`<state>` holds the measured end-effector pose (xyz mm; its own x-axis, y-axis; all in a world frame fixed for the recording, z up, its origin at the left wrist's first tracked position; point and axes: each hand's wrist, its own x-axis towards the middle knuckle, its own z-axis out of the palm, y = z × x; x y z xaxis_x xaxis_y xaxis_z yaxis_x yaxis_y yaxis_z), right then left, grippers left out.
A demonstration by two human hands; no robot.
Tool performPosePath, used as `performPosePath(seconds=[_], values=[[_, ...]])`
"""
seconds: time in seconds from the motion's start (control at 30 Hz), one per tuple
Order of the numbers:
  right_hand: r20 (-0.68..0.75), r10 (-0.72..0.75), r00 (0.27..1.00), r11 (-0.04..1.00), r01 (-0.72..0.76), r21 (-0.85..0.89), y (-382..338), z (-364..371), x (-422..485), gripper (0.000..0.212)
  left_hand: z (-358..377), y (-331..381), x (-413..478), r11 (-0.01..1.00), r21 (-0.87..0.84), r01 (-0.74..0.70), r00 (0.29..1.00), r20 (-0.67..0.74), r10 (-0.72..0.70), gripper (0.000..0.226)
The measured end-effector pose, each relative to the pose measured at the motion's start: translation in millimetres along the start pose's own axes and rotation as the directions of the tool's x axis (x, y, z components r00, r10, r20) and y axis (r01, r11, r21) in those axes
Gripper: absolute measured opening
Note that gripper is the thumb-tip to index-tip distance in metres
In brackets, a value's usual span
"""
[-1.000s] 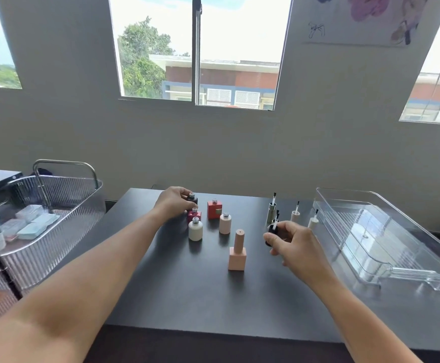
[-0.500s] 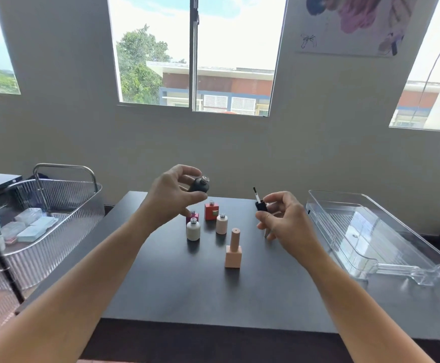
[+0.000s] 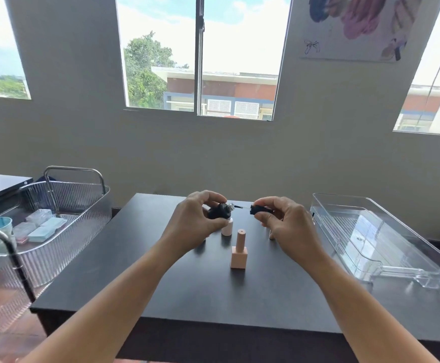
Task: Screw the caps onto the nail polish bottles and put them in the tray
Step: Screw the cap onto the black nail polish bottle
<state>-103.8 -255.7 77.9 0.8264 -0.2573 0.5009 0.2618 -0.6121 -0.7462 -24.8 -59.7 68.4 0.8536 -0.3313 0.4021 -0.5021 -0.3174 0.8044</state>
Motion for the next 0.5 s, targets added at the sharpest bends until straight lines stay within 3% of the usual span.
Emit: performPosePath(seconds=[0.33,0.5], values=[[-0.016,-0.088,0.996,0.988,0.085,-0.127,-4.0,0.1,-1.0,0.02,1.3,3.6,-0.8,0.997,0.066,-0.032,0.999,0.003,0.032,0.04],[0.044,-0.133,0.99,0.981,0.138,-0.139,-8.0,2.1,-0.7,0.031,3.3,6.7,-1.7,0.992,0.116,-0.045,0.999,0.02,0.043,0.041]])
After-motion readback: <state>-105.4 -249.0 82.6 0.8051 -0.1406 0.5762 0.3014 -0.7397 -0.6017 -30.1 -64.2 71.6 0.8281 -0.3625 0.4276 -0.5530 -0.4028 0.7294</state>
